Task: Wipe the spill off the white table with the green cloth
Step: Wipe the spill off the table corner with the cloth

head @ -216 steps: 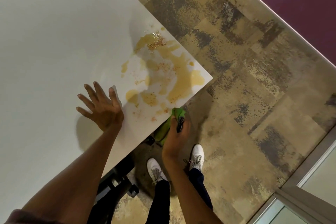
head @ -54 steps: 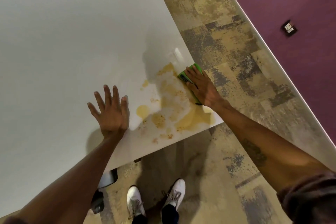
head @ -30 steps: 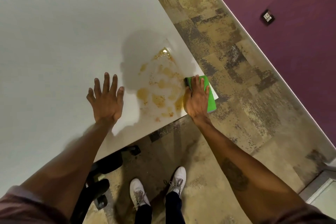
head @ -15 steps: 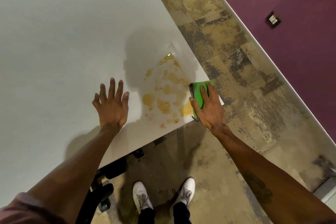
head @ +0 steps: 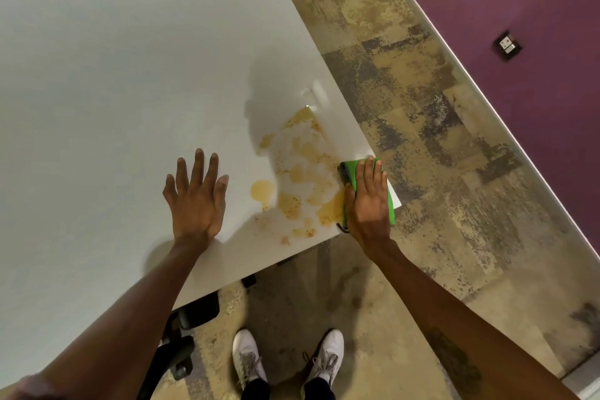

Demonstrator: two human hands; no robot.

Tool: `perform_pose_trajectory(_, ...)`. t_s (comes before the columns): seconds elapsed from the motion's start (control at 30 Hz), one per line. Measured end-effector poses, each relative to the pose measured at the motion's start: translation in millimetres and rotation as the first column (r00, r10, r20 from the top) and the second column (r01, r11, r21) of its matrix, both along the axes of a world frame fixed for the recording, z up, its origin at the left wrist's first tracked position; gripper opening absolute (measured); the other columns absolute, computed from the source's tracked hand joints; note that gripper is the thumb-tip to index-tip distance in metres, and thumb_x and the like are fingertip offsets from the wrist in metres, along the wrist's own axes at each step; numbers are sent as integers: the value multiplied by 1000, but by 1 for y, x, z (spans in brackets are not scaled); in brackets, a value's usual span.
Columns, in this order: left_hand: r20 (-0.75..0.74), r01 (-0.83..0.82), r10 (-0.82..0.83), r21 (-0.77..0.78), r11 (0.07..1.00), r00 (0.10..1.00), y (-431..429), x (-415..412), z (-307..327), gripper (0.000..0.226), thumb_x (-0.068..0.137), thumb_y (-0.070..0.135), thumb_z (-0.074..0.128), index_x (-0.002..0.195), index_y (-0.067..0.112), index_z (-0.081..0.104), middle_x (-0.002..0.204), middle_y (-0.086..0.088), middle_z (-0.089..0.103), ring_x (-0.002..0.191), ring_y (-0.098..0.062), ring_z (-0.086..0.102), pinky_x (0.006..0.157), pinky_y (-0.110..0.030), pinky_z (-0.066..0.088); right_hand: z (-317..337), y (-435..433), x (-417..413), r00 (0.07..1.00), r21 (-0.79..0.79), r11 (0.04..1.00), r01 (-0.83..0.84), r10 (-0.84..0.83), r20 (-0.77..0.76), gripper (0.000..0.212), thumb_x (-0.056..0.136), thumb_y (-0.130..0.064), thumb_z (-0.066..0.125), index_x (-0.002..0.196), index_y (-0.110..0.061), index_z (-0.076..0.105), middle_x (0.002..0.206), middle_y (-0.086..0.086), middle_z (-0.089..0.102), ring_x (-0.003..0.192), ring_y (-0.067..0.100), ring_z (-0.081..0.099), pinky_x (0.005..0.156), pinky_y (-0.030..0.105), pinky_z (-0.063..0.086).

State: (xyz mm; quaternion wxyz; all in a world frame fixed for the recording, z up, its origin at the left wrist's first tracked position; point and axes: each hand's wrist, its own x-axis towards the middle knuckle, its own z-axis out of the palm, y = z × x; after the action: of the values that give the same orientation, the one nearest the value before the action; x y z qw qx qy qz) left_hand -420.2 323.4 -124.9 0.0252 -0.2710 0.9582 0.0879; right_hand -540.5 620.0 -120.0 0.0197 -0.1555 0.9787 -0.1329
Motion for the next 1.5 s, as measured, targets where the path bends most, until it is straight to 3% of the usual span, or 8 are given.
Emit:
perform_pose_trajectory(0.27, -39, 6, -5, 14, 1000, 999, -1, 1, -6, 61, 106, 50, 14, 162, 26, 23, 170, -1, 16, 158, -33, 9, 124, -55, 14, 3, -16, -18, 1000, -68, 998, 11, -11, 7, 50, 104, -18, 36, 150, 2, 28, 160, 20, 21, 151, 33, 14, 125, 43, 12)
perform_pose_trajectory(0.5, -77, 12, -10, 19, 1000, 997, -3, 2, -12, 60, 106, 49, 19, 162, 27, 22, 171, 1, 12, 159, -30, 6, 125, -54, 11, -1, -55, -62, 999, -156, 988, -17, 24, 44, 52, 106, -23, 30, 152, 1, 21, 163, 18, 13, 152, 30, 5, 126, 41, 5)
perform_pose_trajectory(0.63, -85, -8, 13, 58, 998, 996, -3, 1, -14, 58, 107, 49, 21, 162, 31, 20, 171, 6, 9, 159, -25, 1, 126, -53, 8, -4, -58, -70, 998, -111, 993, -51, 54, 22, 62, 105, -33, 33, 152, 2, 17, 162, 20, 13, 152, 33, 5, 125, 40, 2)
perform_pose_trajectory(0.83, -76, -10, 17, 89, 996, 997, -4, 1, -12, 59, 106, 52, 16, 162, 34, 14, 171, 9, 1, 159, -20, -6, 128, -53, 3, -5, -70, -96, 997, -201, 978, -58, 65, 28, 49, 105, -19, 33, 151, 0, 26, 161, 18, 19, 152, 31, 10, 126, 41, 8)
perform_pose_trajectory(1.1, -47, -29, 32, 66, 997, 998, -4, -2, -8, 69, 103, 60, 9, 163, 25, 14, 171, 5, 5, 159, -21, -3, 128, -54, 4, -8, -108, -152, 996, -248, 965, -81, 86, 10, 48, 105, -19, 34, 148, 3, 31, 158, 23, 26, 149, 37, 18, 124, 43, 13)
perform_pose_trajectory(1.33, -67, -14, 20, 85, 996, 998, -5, -3, -5, 68, 105, 57, 13, 163, 22, 16, 171, 3, 6, 159, -23, -1, 127, -55, 5, 1, -139, -208, 978, -294, 941, -167, 196, 72, 48, 104, -20, 33, 148, -1, 33, 159, 20, 26, 151, 33, 16, 125, 41, 9)
perform_pose_trajectory(1.5, -53, -39, 46, 116, 992, 998, -4, -4, -5, 68, 103, 59, 12, 163, 26, 13, 171, 6, 3, 159, -19, -5, 128, -54, 2, 7, -137, -222, 933, -320, 907, -276, 332, 139, 50, 103, -25, 39, 151, -11, 33, 160, 11, 28, 150, 26, 21, 119, 41, 22)
